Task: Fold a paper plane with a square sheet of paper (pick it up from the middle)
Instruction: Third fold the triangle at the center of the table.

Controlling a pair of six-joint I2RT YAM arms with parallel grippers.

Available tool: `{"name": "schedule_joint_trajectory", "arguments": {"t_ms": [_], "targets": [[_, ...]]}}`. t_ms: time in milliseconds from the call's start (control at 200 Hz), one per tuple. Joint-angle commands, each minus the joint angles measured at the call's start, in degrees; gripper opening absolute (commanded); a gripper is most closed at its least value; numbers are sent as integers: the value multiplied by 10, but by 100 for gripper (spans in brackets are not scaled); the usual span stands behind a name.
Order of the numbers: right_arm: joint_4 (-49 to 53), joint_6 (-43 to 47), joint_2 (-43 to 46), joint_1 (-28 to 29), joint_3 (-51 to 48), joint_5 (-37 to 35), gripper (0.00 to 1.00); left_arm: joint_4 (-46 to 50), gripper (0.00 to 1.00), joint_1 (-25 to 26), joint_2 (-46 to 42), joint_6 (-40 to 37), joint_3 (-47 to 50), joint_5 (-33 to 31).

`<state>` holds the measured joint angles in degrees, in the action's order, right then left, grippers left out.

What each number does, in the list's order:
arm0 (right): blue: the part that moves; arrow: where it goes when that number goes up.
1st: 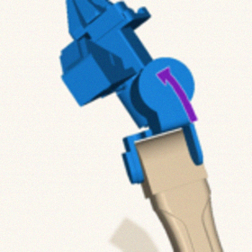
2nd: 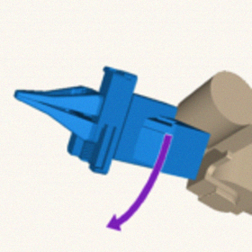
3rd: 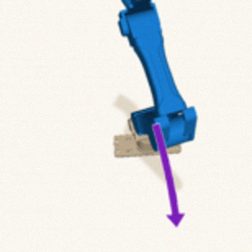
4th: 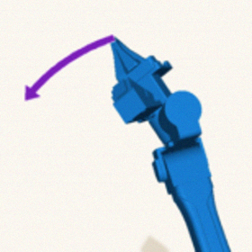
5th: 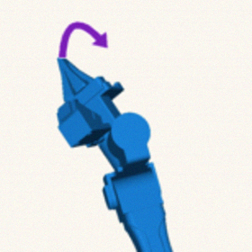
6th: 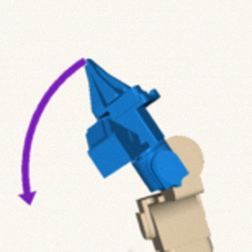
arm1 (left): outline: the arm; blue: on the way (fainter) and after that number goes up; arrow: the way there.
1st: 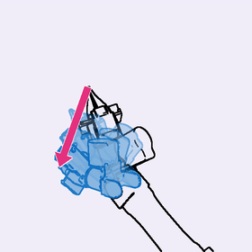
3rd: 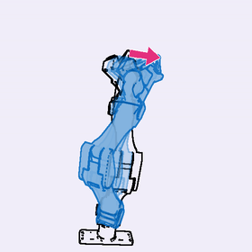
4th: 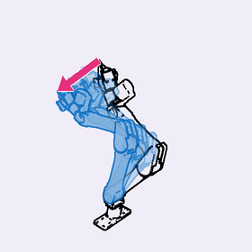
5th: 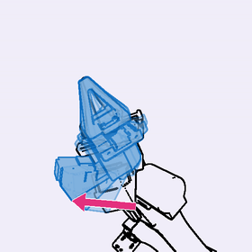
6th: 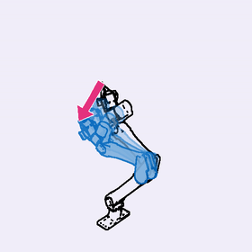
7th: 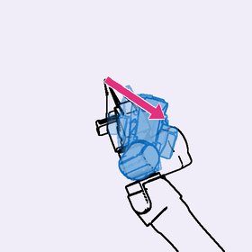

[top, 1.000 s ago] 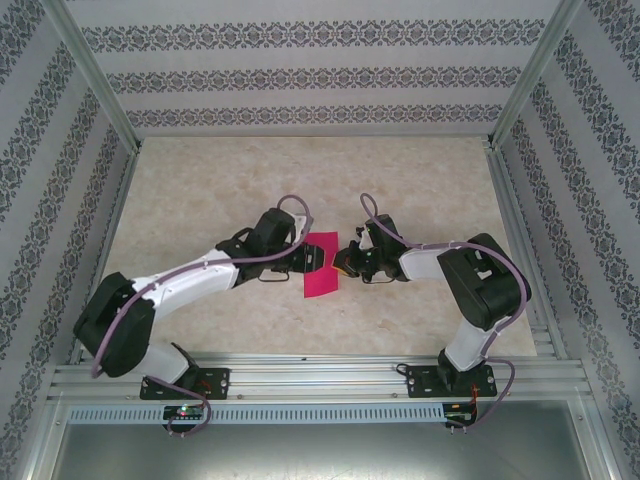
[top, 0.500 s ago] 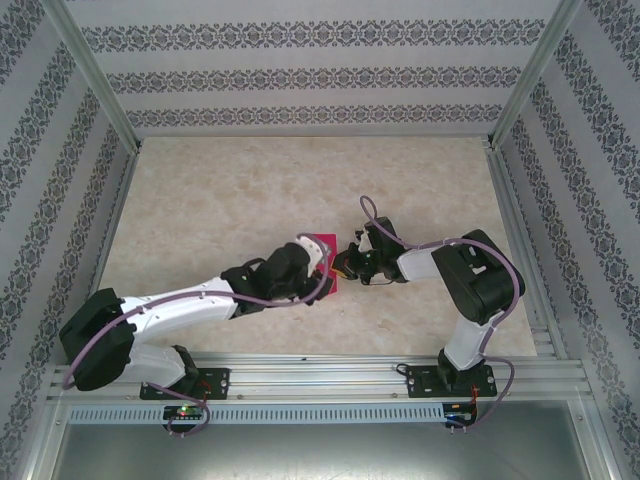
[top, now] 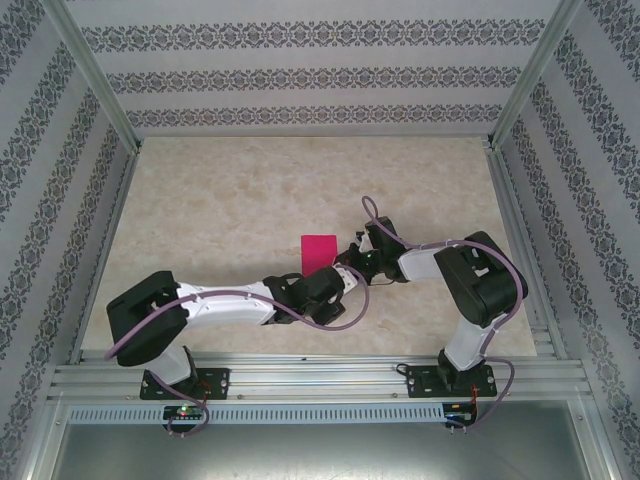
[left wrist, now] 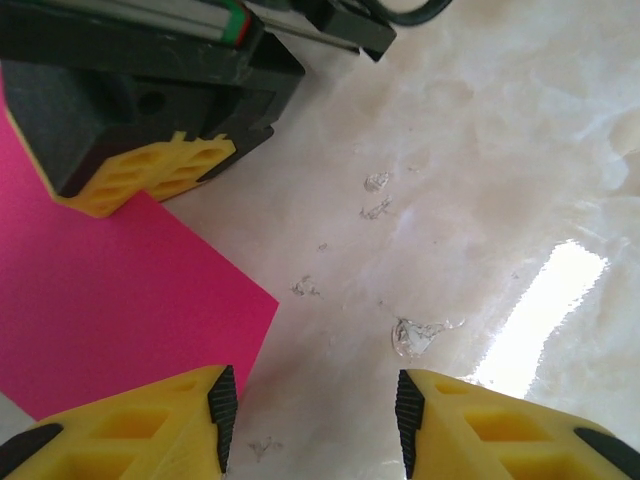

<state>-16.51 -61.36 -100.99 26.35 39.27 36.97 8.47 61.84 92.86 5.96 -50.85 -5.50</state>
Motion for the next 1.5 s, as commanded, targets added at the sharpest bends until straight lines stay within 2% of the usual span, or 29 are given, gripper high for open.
{"name": "schedule_joint_trajectory", "arguments": {"t_ms": [0, 150, 260, 500, 550, 989, 1004, 1064, 1169, 1234, 1424, 1494], "targets": [[15, 6, 13, -3, 8, 8, 6, 22, 50, 9, 20, -27, -21, -28], [17, 7, 12, -4, 11, 10, 7, 32, 51, 11, 55, -34, -47, -30], [19, 10, 12, -5, 9, 8, 7, 29, 46, 14, 58, -30, -52, -48], [23, 14, 15, -12, 5, 13, 10, 27, 5, 12, 34, -18, -37, -70], [25, 16, 17, -13, 5, 15, 11, 24, 0, 9, 26, -14, -32, -65], [32, 21, 31, -17, 6, 23, 11, 2, 0, -26, -18, -11, -2, 22], [32, 21, 32, -18, 6, 23, 11, 5, 2, -26, -17, -15, -2, 25], [32, 20, 33, -17, 6, 23, 11, 12, 33, -25, -16, -22, -8, 42], [32, 20, 34, -17, 5, 21, 11, -3, 49, -20, -8, -21, -8, 59], [31, 19, 32, -17, 5, 20, 11, -1, 50, -11, 10, -26, -19, 48], [24, 16, 26, -17, 4, 21, 11, 10, 51, 3, 69, -30, -58, -71], [25, 16, 24, -17, 4, 22, 11, -1, 49, 3, 75, -32, -60, -89]]}}
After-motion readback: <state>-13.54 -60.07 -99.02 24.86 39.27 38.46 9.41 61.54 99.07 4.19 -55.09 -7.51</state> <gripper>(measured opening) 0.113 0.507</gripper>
